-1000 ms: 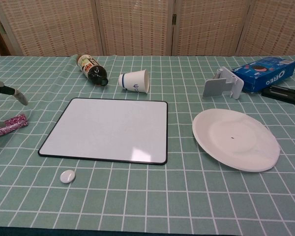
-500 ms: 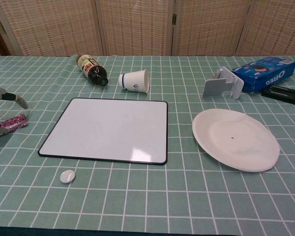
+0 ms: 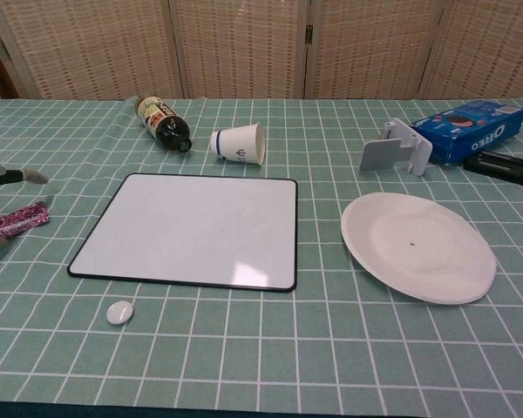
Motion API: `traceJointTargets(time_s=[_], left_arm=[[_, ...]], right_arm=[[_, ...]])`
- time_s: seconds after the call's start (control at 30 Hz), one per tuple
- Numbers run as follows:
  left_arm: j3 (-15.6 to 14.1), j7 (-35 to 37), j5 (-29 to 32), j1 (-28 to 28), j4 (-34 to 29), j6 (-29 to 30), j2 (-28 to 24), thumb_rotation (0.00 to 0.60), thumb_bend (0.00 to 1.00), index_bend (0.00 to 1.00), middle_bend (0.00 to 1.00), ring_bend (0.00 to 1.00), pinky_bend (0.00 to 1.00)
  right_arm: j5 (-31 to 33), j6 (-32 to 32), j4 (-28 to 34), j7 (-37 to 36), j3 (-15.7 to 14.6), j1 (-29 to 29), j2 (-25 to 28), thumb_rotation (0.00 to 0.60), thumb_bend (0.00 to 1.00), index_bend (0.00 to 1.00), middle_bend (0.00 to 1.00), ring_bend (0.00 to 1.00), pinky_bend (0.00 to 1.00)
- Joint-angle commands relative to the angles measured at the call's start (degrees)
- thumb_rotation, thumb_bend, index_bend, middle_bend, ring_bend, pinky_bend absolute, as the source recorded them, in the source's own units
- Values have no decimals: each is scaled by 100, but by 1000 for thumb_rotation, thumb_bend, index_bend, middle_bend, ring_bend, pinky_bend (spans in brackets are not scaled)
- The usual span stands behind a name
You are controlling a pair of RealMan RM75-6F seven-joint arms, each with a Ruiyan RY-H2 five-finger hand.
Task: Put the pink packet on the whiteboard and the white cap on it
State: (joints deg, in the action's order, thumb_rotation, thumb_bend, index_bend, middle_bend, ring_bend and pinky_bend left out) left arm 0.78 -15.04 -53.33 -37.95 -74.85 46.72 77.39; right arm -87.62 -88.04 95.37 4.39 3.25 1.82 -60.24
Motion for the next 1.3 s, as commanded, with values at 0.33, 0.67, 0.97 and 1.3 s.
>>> traceJointTargets(time_s=[0.33,0.67,0.97,1.3], left_arm=[[82,-278,161,5,588,-119,264,600,238,0,1000,1000,1000],[297,-371,451,27,1063,-93,479,600,238,20,1000,1000,1000],[321,-309,303,75,439,-217,-9,600,237,166,1000,1000,1000],[362,-460,547,-94,530,-475,109,600,237,220,1000,1000,1000]], right_arm=[[-6,-49,31,26,-13,-44,16,600,193,269,331,361,390],[7,-88,45,43,-12,-80,21,600,193,269,331,360,392],[3,-80,55,55,-12,-84,21,600,194,269,331,361,393],[-9,-115,52,42,-13,-106,28,600,194,269,331,362,398]])
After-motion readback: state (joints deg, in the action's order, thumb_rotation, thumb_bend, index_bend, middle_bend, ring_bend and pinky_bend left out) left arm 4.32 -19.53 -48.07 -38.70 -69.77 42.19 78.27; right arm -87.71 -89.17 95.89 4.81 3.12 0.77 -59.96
